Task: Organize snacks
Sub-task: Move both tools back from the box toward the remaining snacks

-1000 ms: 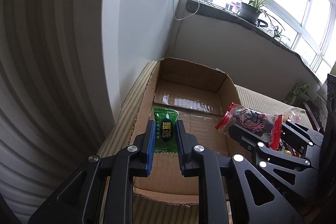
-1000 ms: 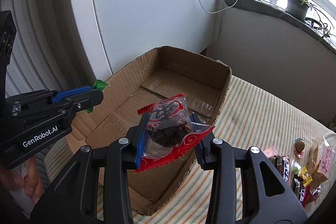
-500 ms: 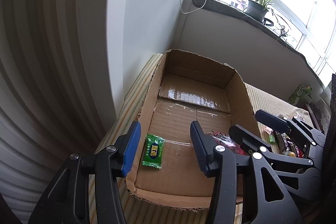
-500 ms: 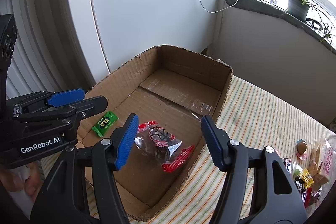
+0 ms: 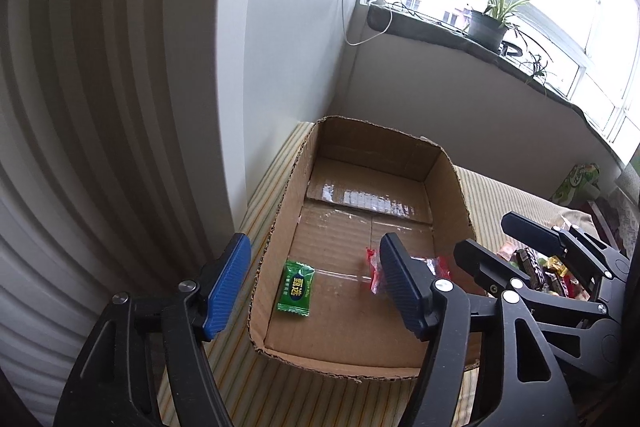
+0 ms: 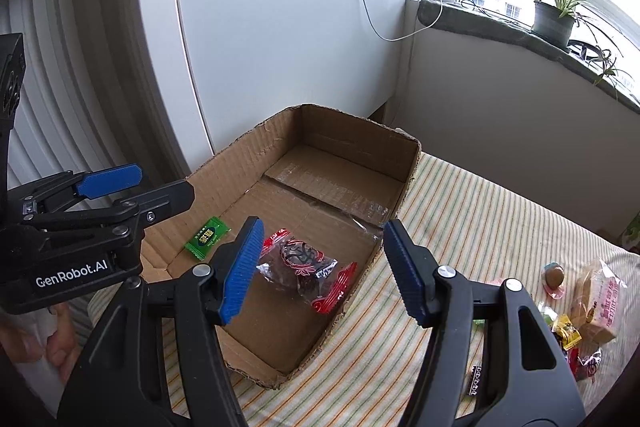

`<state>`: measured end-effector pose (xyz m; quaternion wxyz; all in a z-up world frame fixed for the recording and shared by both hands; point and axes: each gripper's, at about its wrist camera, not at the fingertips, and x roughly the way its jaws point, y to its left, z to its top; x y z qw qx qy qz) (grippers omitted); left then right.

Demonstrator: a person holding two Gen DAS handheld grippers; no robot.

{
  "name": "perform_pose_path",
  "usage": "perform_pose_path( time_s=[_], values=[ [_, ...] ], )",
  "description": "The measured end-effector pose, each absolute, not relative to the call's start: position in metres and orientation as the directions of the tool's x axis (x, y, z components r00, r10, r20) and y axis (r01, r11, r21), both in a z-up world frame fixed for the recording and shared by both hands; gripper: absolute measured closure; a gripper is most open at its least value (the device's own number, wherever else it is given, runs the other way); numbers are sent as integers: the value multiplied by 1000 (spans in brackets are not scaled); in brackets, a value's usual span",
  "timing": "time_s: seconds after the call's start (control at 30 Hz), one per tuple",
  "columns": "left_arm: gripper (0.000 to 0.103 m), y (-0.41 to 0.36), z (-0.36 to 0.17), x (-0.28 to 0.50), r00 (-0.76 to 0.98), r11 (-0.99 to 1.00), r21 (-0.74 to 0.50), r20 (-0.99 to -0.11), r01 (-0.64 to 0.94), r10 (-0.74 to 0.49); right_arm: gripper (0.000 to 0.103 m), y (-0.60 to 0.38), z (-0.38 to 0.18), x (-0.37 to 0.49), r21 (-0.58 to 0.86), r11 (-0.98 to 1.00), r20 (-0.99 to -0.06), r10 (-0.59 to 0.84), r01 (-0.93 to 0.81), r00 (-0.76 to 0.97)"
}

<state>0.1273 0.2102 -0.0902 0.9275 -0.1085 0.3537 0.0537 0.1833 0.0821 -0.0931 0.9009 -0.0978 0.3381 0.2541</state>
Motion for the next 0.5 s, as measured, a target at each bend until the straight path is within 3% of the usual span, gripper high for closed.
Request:
perform_pose_path(
  time_s=[0.2,0.33,0.5],
  values=[
    [32,195,-77,120,757,975,-124,-651,-186,61,38,58,-81,171,5,864,-635,391,-503,666],
    [23,176,-68,116,769,979,-95,-633,-183,82,38,28,-72,161,12,881,-617,378,-472,690],
    [23,134,-57,113,785,988,-48,-613,-149,89,38,-26,-61,149,27,915,-591,339,-402,732]
  ],
)
